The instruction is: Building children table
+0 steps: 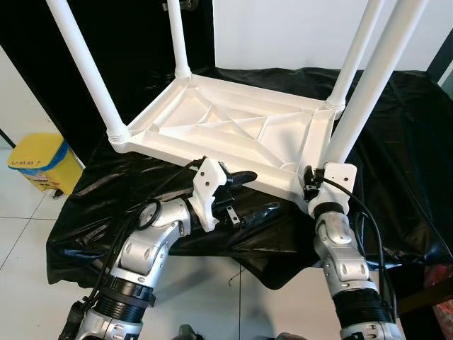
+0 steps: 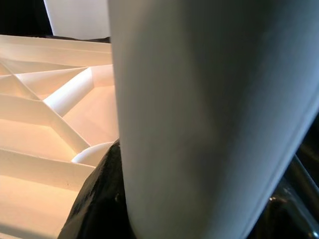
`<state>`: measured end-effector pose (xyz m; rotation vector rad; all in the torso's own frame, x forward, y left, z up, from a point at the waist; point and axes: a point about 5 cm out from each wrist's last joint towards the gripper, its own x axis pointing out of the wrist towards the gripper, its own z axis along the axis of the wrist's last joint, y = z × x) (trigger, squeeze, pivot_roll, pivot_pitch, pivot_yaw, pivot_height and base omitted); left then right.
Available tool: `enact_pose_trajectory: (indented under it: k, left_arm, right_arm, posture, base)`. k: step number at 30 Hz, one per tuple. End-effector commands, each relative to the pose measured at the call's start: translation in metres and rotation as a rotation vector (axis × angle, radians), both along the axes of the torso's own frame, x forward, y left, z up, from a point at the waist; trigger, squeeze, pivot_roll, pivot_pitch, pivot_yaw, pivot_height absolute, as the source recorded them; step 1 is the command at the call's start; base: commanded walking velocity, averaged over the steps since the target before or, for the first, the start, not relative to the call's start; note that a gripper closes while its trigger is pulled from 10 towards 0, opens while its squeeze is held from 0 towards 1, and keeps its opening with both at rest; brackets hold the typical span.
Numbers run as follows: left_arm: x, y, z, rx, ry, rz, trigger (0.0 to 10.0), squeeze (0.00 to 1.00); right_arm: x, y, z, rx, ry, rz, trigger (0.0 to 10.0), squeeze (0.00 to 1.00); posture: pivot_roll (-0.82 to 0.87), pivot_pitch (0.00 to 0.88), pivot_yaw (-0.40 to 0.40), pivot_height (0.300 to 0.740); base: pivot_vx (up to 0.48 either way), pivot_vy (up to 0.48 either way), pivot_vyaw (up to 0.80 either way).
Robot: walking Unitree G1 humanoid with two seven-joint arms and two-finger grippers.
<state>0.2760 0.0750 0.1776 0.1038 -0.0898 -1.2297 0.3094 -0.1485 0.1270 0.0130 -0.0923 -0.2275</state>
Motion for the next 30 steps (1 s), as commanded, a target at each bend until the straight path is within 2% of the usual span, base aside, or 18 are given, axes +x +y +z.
enact_pose_trajectory:
  k: [1, 6, 20, 21, 22, 23, 30]
  left_arm:
    - [0.0056, 0.0021, 0.0007, -0.013, -0.013, 0.096, 10.0, 0.0]
    - [0.008, 0.0012, 0.006, -0.026, -0.023, 0.098, 10.0, 0.0]
    - [0.0068, 0.0016, 0.0044, -0.022, -0.025, 0.098, 10.0, 0.0]
    - [0.0058, 0.0009, 0.004, -0.023, -0.025, 0.099, 10.0, 0.0]
    - [0.0058, 0.0009, 0.004, -0.023, -0.025, 0.099, 10.0, 0.0]
    - [0.0045, 0.0001, 0.0034, -0.024, -0.025, 0.1, 10.0, 0.0]
    - [0.0039, 0.0001, 0.0046, -0.023, -0.028, 0.101, 10.0, 0.0]
  right_arm:
    - [0.0004, -0.003, -0.0043, -0.034, 0.016, -0.013, 10.0, 0.0]
    - [0.001, 0.0, -0.0034, -0.038, 0.004, 0.006, 10.0, 0.0]
    - [0.0033, -0.0018, -0.0028, -0.053, 0.004, -0.019, 10.0, 0.0]
    - [0.0041, -0.0015, -0.0033, -0.057, 0.002, -0.016, 10.0, 0.13]
    - [0.0041, -0.0015, -0.0033, -0.057, 0.002, -0.016, 10.0, 0.13]
    - [0.0053, -0.001, -0.0035, -0.058, -0.001, -0.005, 10.0, 1.0]
    - [0.0041, -0.0002, -0.0001, -0.047, -0.033, 0.059, 10.0, 1.0]
  posture:
    - [-0.17, 0.029, -0.021, 0.74]
    - [-0.16, 0.03, -0.012, 0.74]
    - [-0.15, 0.014, -0.02, 0.74]
    - [-0.14, 0.009, -0.02, 0.74]
    - [-0.14, 0.009, -0.02, 0.74]
    - [-0.14, 0.009, -0.02, 0.74]
    - [-0.13, 0.007, -0.023, 0.74]
  base:
    - [0.0, 0.0, 0.0]
    - [0.0, 0.0, 0.0]
    - [0.0, 0.0, 0.0]
    - [0.0, 0.0, 0.0]
    - [0.0, 0.0, 0.0]
    - [0.0, 0.0, 0.0]
    - [0.0, 0.0, 0.0]
